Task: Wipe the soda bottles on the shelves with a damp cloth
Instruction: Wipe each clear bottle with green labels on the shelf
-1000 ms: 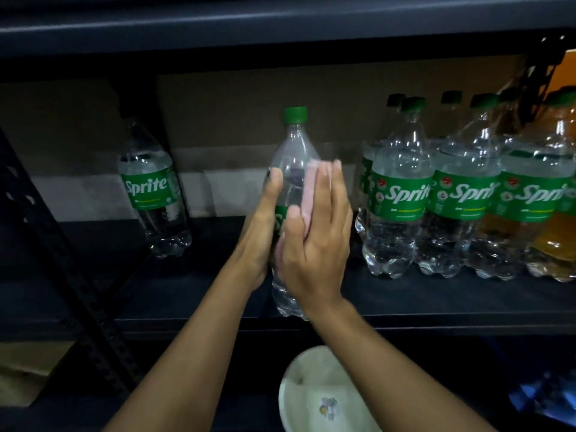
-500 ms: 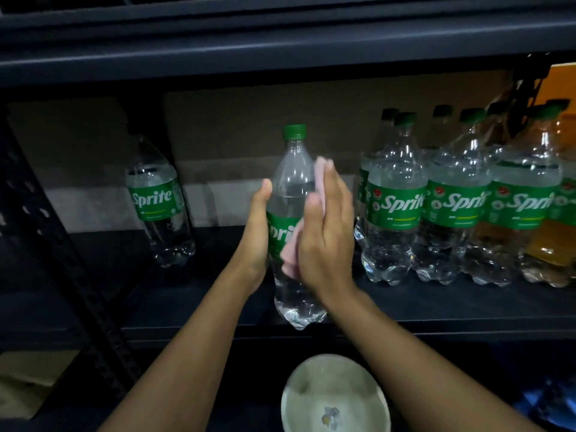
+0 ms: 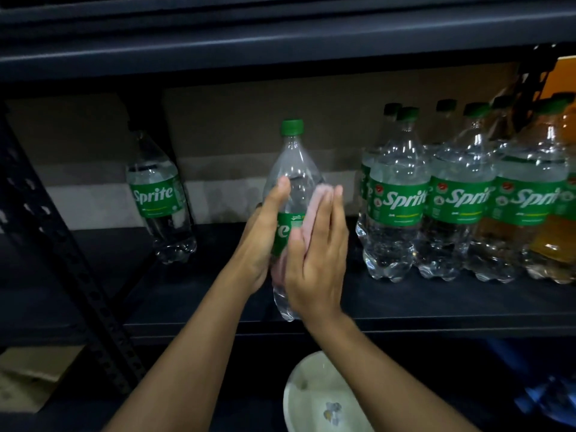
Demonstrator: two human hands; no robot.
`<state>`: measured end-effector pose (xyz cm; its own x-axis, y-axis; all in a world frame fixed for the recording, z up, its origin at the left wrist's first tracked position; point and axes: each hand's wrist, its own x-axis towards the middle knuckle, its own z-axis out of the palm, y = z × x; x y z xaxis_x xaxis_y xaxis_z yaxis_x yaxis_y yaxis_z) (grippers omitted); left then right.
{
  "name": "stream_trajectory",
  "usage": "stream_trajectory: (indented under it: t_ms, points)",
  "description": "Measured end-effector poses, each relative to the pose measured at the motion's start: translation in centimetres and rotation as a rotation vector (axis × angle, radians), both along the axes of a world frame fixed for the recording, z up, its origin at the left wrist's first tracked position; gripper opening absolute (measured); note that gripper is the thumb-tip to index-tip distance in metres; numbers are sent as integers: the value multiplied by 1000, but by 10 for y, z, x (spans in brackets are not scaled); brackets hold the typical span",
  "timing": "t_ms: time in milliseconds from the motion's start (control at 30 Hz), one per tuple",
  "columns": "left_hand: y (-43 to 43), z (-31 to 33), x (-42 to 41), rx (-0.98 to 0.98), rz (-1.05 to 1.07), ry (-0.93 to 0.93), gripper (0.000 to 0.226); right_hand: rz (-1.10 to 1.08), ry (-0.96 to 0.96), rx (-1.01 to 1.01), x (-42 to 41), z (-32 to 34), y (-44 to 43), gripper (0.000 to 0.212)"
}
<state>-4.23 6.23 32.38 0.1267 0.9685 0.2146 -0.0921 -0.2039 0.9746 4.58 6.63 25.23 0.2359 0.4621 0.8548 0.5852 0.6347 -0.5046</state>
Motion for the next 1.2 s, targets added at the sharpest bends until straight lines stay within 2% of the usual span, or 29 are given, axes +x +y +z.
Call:
stream_trajectory:
  t_ms: [100,200,267,367,600,700,833,1000,1100,1200]
  points:
    - [2,0,-2,3,4,-22,82,16,-78,-38,2,-50,-7,69]
    - [3,-1,-2,20,35,-10,68,50,-110,-142,5,-77,-17,71]
    - [1,0,-3,10,24,-23,64,50,-132,-137,9,-79,-19,71]
    - [-1,4,-2,-8,7,-30,64,52,-152,-70,15,-52,-14,70]
    - [6,7,-5,-31,73,14,69,43,-153,-61,17,86,10,57]
    - [2,8,-3,-26,17,-13,66,103,-104,-19,16,101,21,58]
    - [3,0,0,28,39,45,63,70,12,-20,5,66,14,67]
    - [0,0,1,3,2,-22,71,72,43,-52,6,-7,5,78]
    - [1,0,0,14,27,-39,70,154,60,-152,9,-49,-7,75]
    - [0,2,-1,-5,37,-41,65,188,41,-197,11,-60,-15,69]
